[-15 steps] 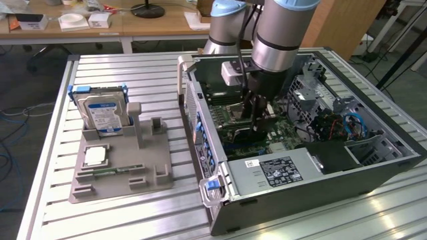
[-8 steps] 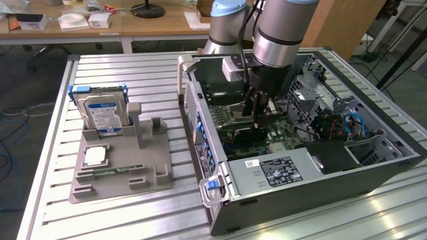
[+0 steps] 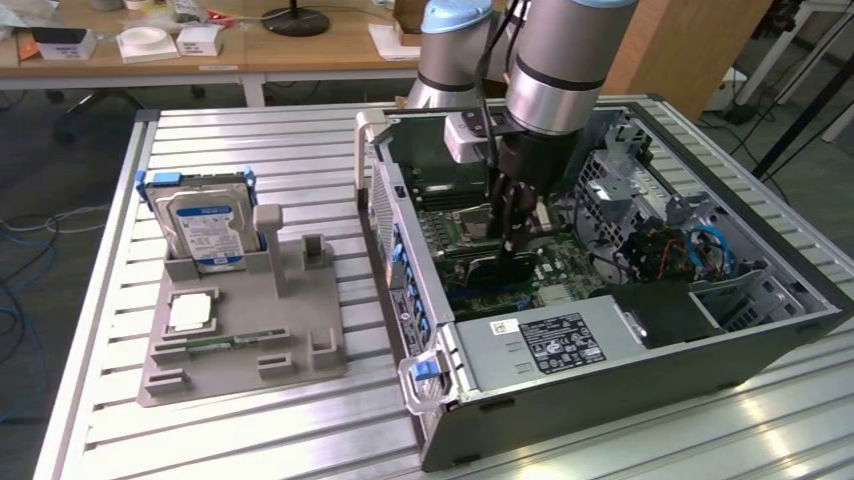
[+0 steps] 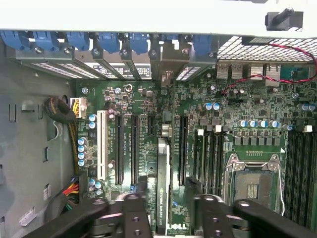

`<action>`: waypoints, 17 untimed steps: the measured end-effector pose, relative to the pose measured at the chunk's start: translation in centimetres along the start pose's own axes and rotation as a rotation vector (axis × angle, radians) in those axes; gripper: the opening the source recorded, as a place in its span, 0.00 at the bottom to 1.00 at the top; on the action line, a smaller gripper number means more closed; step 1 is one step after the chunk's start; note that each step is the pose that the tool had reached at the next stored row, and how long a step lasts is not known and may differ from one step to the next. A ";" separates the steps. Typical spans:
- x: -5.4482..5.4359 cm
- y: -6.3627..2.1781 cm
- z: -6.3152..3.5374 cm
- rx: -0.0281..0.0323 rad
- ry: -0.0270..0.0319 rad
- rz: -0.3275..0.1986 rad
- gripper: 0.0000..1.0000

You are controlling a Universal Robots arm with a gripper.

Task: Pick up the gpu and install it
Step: 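Insert the gpu into the slot, then press down on the gpu until it lock into place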

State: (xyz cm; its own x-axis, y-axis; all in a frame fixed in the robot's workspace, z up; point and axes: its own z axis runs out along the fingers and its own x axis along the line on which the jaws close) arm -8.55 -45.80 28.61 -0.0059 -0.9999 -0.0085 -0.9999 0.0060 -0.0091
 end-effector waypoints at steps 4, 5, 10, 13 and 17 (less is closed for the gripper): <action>0.0 0.00 0.00 0.0000 0.0000 0.000 0.25; 0.0 0.00 0.00 0.0000 0.0000 0.000 0.25; 0.0 0.00 0.00 0.0000 0.0000 0.000 0.11; 0.0 0.00 0.00 0.0000 0.0000 0.000 0.11; 0.0 0.00 0.00 0.0000 0.0000 0.000 0.11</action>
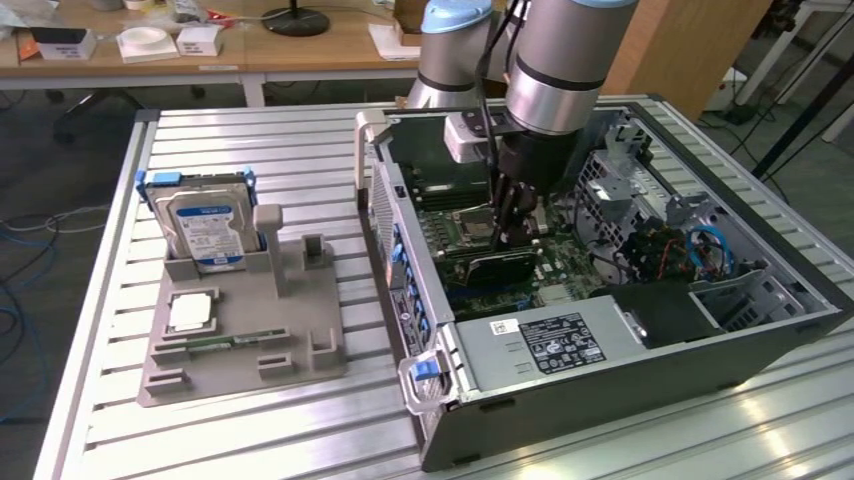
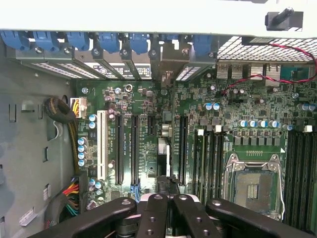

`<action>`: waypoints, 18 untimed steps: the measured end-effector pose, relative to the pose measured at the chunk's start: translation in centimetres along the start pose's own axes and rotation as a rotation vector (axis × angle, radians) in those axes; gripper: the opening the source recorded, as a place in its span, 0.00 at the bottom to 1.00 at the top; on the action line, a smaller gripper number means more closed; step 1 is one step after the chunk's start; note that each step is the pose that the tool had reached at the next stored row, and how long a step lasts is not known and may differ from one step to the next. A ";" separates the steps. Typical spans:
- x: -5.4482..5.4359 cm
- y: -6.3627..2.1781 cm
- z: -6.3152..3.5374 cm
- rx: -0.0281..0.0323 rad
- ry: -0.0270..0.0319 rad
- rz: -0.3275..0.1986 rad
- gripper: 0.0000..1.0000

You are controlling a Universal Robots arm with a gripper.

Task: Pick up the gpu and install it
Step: 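Press down on the gpu until it lock into place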

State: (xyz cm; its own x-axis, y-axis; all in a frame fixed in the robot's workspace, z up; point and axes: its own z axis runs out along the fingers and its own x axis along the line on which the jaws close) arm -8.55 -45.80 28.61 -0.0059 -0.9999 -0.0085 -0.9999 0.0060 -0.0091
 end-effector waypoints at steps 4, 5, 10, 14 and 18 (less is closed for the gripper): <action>0.0 0.00 0.00 0.0000 0.0000 0.000 0.11; 0.0 0.00 0.00 0.0000 0.0000 0.000 0.11; 0.0 0.14 0.24 0.0090 0.0001 0.000 0.11; 0.0 0.80 0.66 0.0209 0.0003 0.000 0.11; 0.0 0.96 1.15 0.0224 0.0032 0.000 0.11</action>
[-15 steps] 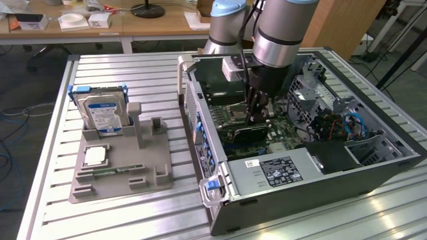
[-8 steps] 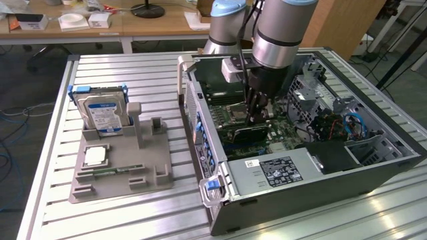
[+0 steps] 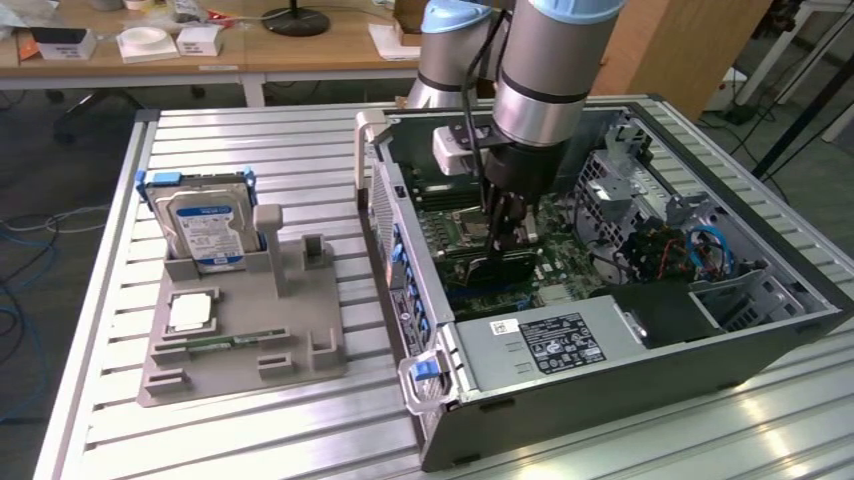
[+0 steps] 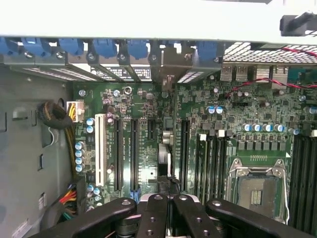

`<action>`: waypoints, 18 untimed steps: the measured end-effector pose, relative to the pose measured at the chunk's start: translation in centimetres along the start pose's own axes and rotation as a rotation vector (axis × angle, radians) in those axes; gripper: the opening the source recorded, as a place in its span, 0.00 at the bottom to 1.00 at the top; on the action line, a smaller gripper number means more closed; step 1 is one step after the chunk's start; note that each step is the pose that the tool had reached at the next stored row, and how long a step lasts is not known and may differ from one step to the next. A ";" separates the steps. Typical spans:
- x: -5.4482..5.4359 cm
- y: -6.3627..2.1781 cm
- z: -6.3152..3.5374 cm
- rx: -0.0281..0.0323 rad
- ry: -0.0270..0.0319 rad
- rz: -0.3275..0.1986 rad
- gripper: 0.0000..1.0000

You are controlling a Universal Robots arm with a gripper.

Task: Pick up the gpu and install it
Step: 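Press down on the gpu until it lock into place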

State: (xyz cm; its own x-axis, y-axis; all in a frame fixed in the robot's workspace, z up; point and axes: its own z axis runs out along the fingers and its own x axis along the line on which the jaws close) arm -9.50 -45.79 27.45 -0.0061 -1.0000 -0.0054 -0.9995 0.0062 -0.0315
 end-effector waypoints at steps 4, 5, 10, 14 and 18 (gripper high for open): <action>0.0 0.01 0.23 -0.0083 0.0005 0.005 0.11; 0.0 0.01 0.27 -0.0118 0.0005 0.006 0.11; 0.0 0.02 0.40 -0.0151 0.0006 0.007 0.11; 0.0 0.02 0.55 -0.0151 0.0005 0.007 0.11; 0.0 0.03 0.66 -0.0151 0.0004 0.008 0.11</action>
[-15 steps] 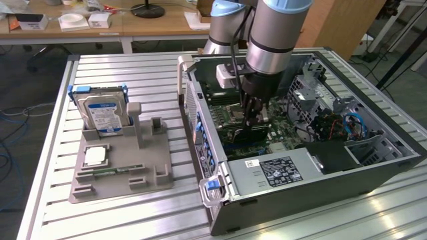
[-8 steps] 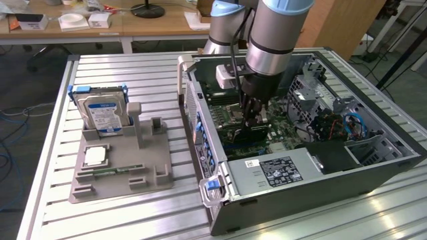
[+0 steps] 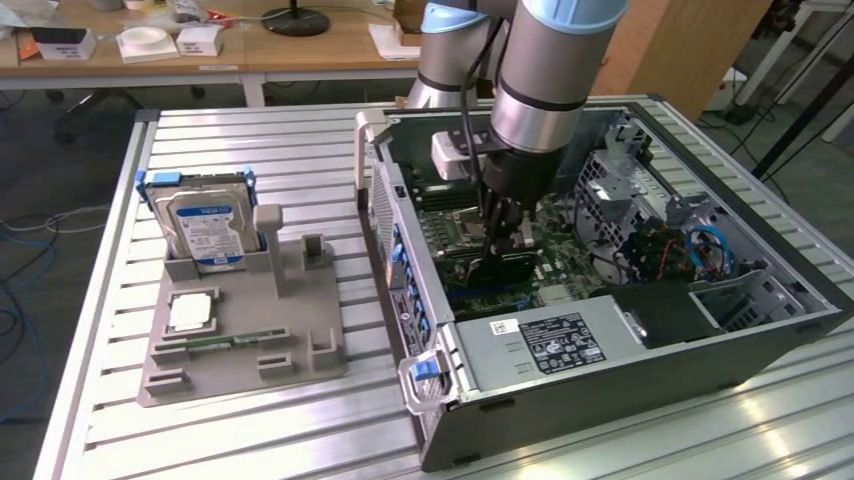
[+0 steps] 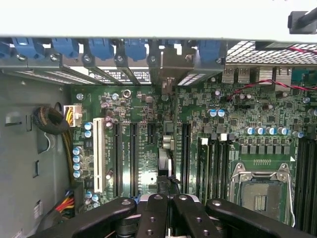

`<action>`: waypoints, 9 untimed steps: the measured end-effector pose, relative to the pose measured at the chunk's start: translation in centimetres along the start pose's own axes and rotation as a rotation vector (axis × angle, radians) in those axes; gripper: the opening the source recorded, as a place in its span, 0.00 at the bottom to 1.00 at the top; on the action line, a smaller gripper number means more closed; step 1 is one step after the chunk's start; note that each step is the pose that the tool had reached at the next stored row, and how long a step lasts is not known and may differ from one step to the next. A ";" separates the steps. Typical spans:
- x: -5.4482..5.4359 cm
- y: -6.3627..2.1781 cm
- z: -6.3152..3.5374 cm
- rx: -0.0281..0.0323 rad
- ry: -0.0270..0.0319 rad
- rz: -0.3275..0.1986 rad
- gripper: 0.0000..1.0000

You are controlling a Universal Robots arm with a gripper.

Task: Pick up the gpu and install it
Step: 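Press down on the gpu until it lock into place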

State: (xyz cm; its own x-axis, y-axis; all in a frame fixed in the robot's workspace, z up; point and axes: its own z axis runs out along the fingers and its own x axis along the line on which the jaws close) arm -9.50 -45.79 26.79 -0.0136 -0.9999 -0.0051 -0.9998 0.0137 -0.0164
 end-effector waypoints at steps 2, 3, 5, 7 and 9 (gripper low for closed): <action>0.0 0.00 0.07 0.0000 0.0000 0.000 0.11; 0.0 0.00 0.11 0.0000 0.0000 0.000 0.11; 0.0 0.00 0.17 -0.0001 0.0003 0.000 0.11; 0.0 0.00 0.17 -0.0001 0.0003 0.000 0.11; 0.0 0.00 0.19 0.0000 0.0000 0.000 0.11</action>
State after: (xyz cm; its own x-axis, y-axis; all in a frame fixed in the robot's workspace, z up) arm -9.50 -45.79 26.60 -0.0136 -0.9999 -0.0051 -0.9998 0.0137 -0.0164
